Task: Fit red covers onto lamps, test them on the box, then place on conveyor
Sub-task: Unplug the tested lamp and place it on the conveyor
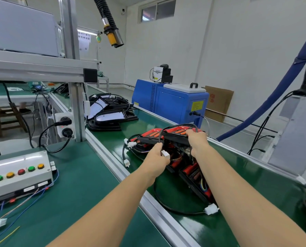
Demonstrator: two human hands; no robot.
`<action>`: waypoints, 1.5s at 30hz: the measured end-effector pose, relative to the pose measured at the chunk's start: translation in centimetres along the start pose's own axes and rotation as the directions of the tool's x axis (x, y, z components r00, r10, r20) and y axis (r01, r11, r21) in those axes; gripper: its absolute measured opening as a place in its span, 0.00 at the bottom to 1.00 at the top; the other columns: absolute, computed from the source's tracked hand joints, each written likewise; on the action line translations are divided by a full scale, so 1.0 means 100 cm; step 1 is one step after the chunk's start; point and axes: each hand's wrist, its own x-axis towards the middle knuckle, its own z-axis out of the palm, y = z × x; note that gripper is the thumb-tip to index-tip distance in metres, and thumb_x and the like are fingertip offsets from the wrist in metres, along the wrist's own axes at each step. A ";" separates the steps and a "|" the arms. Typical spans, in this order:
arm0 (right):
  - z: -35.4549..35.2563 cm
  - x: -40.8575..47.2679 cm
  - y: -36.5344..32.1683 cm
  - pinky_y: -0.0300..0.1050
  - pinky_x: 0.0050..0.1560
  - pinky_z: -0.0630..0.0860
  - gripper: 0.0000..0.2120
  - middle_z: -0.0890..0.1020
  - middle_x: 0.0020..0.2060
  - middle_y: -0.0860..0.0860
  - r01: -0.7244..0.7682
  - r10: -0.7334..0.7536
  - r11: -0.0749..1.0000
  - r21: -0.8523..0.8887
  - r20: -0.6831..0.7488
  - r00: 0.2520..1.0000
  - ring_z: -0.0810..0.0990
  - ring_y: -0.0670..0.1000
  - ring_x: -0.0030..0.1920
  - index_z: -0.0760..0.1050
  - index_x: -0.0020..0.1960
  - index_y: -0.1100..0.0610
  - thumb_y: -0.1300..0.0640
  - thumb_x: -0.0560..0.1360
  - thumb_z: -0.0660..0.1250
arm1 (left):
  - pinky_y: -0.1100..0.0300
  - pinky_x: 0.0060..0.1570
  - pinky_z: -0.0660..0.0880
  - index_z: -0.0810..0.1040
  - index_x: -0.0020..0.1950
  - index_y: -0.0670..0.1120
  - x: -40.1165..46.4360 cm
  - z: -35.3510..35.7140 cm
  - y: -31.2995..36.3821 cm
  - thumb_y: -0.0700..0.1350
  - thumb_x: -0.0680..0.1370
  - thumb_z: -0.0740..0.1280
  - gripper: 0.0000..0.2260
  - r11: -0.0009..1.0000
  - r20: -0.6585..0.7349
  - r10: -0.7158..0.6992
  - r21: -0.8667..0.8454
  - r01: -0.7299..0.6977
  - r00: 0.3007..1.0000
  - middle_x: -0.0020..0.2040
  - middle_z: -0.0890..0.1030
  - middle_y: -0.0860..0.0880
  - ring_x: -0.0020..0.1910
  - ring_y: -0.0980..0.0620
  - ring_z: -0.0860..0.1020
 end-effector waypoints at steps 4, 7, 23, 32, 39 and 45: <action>-0.004 -0.003 0.004 0.58 0.65 0.71 0.28 0.64 0.72 0.61 0.129 -0.198 0.909 -0.395 -0.138 0.970 0.69 0.62 0.67 0.56 0.75 0.64 0.58 0.79 0.62 | 0.59 0.69 0.58 0.54 0.78 0.45 0.000 0.002 -0.001 0.37 0.81 0.60 0.27 0.999 -0.023 0.031 0.023 -0.031 0.999 0.77 0.56 0.49 0.73 0.52 0.59; -0.011 -0.013 0.008 0.58 0.74 0.58 0.33 0.56 0.77 0.59 0.311 -0.471 0.652 -0.692 -0.048 0.881 0.58 0.60 0.75 0.48 0.78 0.58 0.56 0.80 0.63 | 0.56 0.73 0.55 0.55 0.78 0.45 0.001 0.004 -0.001 0.38 0.81 0.59 0.26 0.998 -0.032 0.053 0.047 -0.051 0.998 0.78 0.55 0.48 0.75 0.48 0.57; -0.005 -0.042 0.022 0.72 0.70 0.37 0.26 0.58 0.77 0.53 0.376 -0.572 -0.160 -0.912 0.397 0.718 0.52 0.57 0.77 0.55 0.77 0.51 0.44 0.82 0.51 | 0.50 0.75 0.44 0.50 0.79 0.49 -0.010 -0.005 -0.009 0.41 0.82 0.57 0.27 0.952 -0.060 0.062 0.302 -0.041 0.996 0.79 0.47 0.53 0.77 0.52 0.45; 0.015 -0.070 0.022 0.73 0.68 0.33 0.25 0.57 0.78 0.54 0.442 -0.573 -0.205 -0.873 0.473 0.669 0.49 0.57 0.78 0.57 0.77 0.47 0.41 0.82 0.47 | 0.47 0.74 0.36 0.48 0.78 0.53 -0.020 -0.023 -0.015 0.43 0.81 0.57 0.28 0.934 -0.087 0.015 0.356 0.017 0.996 0.79 0.44 0.55 0.77 0.53 0.39; 0.034 -0.099 0.043 0.72 0.67 0.30 0.26 0.57 0.78 0.53 0.572 -0.527 -0.166 -0.803 0.563 0.636 0.50 0.55 0.78 0.55 0.77 0.46 0.40 0.82 0.44 | 0.44 0.72 0.36 0.45 0.78 0.53 -0.037 -0.050 -0.036 0.42 0.80 0.56 0.30 0.846 -0.185 -0.025 0.519 0.119 0.982 0.79 0.44 0.55 0.77 0.52 0.39; 0.055 -0.129 0.066 0.72 0.67 0.32 0.25 0.58 0.77 0.52 0.671 -0.513 -0.136 -0.729 0.632 0.582 0.51 0.53 0.78 0.55 0.77 0.45 0.40 0.82 0.46 | 0.43 0.72 0.39 0.45 0.78 0.53 -0.066 -0.081 -0.062 0.43 0.81 0.55 0.29 0.752 -0.327 -0.036 0.614 0.241 0.944 0.78 0.42 0.56 0.77 0.51 0.41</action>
